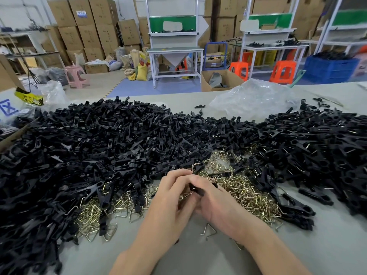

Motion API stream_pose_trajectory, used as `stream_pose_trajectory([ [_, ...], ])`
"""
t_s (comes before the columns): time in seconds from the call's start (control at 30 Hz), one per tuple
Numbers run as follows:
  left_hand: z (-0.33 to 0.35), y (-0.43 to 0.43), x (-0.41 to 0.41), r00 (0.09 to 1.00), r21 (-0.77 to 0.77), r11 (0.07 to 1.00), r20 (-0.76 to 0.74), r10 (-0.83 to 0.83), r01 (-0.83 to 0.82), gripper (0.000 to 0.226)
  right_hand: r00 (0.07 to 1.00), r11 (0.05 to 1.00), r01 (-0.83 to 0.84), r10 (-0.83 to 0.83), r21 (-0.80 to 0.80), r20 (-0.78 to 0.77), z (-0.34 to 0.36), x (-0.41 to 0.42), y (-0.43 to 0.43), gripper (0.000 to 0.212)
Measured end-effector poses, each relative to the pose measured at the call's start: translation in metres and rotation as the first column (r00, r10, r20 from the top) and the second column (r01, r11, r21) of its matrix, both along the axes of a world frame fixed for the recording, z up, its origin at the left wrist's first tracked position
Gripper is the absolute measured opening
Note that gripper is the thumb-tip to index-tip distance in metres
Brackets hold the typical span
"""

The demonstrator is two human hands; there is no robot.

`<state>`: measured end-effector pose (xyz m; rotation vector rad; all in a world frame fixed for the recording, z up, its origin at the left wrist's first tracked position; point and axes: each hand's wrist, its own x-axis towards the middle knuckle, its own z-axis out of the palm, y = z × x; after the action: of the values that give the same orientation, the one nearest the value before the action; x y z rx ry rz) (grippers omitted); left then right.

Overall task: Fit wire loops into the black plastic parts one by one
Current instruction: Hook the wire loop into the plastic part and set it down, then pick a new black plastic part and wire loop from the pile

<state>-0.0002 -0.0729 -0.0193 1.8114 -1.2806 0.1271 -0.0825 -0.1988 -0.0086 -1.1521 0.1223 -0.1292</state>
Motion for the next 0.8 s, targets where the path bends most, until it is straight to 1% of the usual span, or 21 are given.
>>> stream_pose_trajectory([
  [0.13,0.001,0.0,-0.001,1.0,-0.054,0.998,-0.009,0.018,-0.018,0.024,0.998,0.998,-0.046,0.043,0.052,0.052,0.002,-0.001,-0.001,0.054],
  [0.2,0.002,-0.001,-0.002,0.998,-0.092,0.994,-0.036,0.049,-0.052,0.025,0.997,0.998,-0.054,0.052,0.039,0.053,-0.001,0.001,-0.002,0.061],
  [0.27,0.004,-0.001,-0.002,0.996,-0.116,0.991,-0.051,0.067,-0.073,0.025,0.997,0.999,-0.043,0.044,-0.013,0.067,-0.004,0.002,-0.004,0.06],
  [0.37,0.004,0.0,-0.003,0.999,-0.079,0.996,-0.027,0.042,-0.044,0.033,0.998,1.0,0.01,-0.008,-0.018,0.07,-0.003,0.001,-0.004,0.056],
  [0.4,0.004,0.001,-0.004,0.999,-0.066,0.997,-0.022,0.036,-0.037,0.038,0.998,0.998,0.054,-0.053,-0.015,0.045,-0.001,0.0,-0.005,0.055],
  [0.47,0.005,0.002,-0.005,0.999,-0.068,0.997,-0.024,0.045,-0.046,0.04,0.975,0.974,0.221,-0.22,0.05,-0.017,0.012,-0.001,-0.013,0.057],
  [0.5,0.006,0.003,-0.006,0.998,-0.068,0.996,-0.031,0.056,-0.058,0.04,0.947,0.939,0.321,-0.32,0.123,-0.025,0.022,-0.001,-0.026,0.058],
  [0.53,0.007,0.004,-0.006,0.997,-0.057,0.996,-0.037,0.071,-0.073,0.041,0.909,0.889,0.408,-0.417,0.206,0.0,0.035,-0.001,-0.042,0.061],
  [0.57,0.008,0.005,-0.007,0.995,-0.035,0.995,-0.037,0.088,-0.09,0.041,0.87,0.842,0.457,-0.49,0.287,0.053,0.05,-0.003,-0.06,0.066],
  [0.63,0.007,0.006,-0.006,0.994,0.034,0.993,-0.015,0.112,-0.111,0.044,0.799,0.779,0.48,-0.578,0.404,0.165,0.079,-0.007,-0.094,0.079],
  [0.67,0.006,0.007,-0.006,0.994,0.078,0.991,0.003,0.109,-0.109,0.047,0.783,0.765,0.484,-0.595,0.425,0.18,0.088,-0.008,-0.103,0.087],
  [0.7,0.005,0.008,-0.006,0.995,0.135,0.986,0.028,0.098,-0.101,0.051,0.787,0.768,0.486,-0.592,0.418,0.172,0.091,-0.008,-0.106,0.089],
  [0.73,0.003,0.008,-0.006,0.995,0.214,0.973,0.065,0.079,-0.091,0.056,0.802,0.782,0.499,-0.58,0.374,0.143,0.088,-0.008,-0.103,0.085],
  [0.8,-0.001,0.007,-0.004,0.985,0.407,0.908,0.171,0.028,-0.097,0.068,0.827,0.82,0.534,-0.557,0.205,0.077,0.07,-0.007,-0.084,0.058],
])
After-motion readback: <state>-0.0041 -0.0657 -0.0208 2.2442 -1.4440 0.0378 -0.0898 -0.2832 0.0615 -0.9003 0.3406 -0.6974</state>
